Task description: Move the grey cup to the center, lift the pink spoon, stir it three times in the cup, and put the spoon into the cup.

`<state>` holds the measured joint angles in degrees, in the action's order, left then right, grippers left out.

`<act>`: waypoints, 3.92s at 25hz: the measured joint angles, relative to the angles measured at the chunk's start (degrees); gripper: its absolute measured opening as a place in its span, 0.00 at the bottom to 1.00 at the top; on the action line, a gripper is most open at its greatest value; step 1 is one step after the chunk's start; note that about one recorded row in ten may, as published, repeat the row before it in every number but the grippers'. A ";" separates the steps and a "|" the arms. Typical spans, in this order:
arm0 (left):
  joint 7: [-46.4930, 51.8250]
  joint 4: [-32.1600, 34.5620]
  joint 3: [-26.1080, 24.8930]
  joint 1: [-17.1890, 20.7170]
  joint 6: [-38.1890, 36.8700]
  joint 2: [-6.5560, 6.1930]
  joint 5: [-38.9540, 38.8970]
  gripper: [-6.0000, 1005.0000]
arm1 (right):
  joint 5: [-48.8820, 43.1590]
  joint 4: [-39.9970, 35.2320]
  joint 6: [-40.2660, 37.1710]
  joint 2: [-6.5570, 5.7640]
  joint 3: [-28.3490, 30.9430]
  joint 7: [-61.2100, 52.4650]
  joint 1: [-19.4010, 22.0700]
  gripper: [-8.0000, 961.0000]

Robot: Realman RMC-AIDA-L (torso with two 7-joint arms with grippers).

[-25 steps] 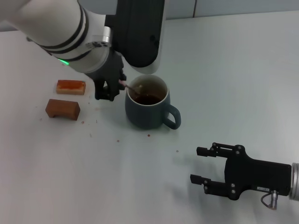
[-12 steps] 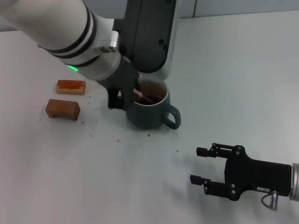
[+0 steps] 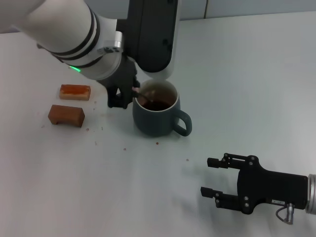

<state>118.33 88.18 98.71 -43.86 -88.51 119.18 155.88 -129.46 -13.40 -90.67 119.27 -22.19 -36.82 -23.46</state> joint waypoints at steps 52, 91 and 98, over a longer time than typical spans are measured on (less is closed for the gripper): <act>-50.69 -56.62 -46.86 21.88 -1.44 -0.95 -94.26 0.41 | 0.39 0.13 -0.83 -0.27 0.39 0.00 0.41 0.71; -96.65 -85.32 -38.23 34.55 -1.35 -0.80 -87.49 0.82 | 1.24 0.13 0.06 -0.09 0.66 0.70 0.30 0.70; -96.98 -85.26 -37.87 34.51 -1.04 -0.77 -87.49 0.82 | 1.24 0.14 0.11 -0.09 0.66 0.70 0.26 0.70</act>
<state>21.36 2.92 60.84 -9.35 -89.55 118.41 68.39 -128.22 -13.27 -90.55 119.18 -21.53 -36.12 -23.20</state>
